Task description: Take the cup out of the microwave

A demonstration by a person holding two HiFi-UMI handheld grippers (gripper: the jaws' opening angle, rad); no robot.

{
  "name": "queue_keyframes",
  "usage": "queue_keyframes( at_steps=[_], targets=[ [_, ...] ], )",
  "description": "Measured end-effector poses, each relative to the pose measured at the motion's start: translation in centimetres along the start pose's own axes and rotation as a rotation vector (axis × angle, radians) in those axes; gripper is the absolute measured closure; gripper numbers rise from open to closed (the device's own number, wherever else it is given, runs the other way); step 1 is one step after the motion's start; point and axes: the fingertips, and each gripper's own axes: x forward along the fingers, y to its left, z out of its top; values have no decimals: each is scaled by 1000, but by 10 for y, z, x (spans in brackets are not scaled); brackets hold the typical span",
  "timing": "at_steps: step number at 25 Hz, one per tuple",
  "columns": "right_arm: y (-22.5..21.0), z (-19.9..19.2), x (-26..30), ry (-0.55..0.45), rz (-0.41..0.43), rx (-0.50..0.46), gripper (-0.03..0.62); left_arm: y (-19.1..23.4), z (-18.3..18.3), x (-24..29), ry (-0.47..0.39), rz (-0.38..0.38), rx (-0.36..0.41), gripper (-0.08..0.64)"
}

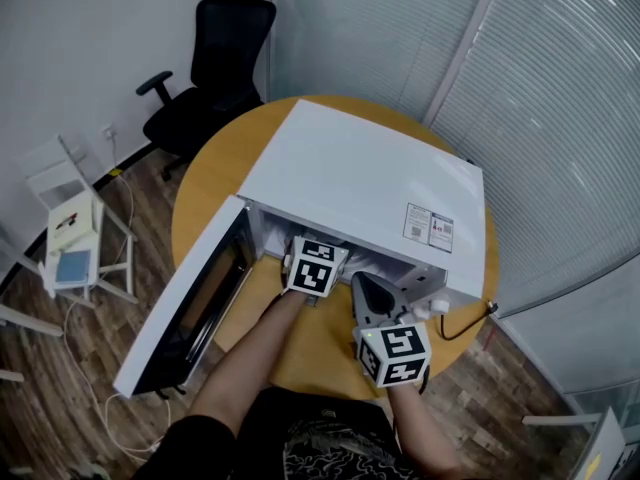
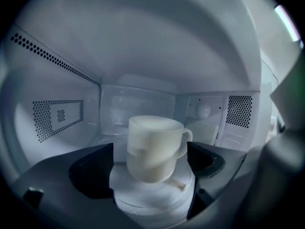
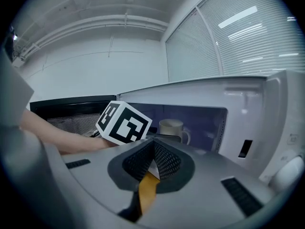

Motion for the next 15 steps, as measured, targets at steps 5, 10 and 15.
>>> queue_keyframes(
  at_steps=[5,10,15],
  targets=[
    [-1,-4,1,10,7,2,577,2,-4,7,44,38,15,89],
    [-7,-5,-1,12,1,5,577,9,-1,12,46,122,44,89],
    [-12,-7,-2,14,-7,11,577,9,-4,12,63,154,60,92]
  ],
)
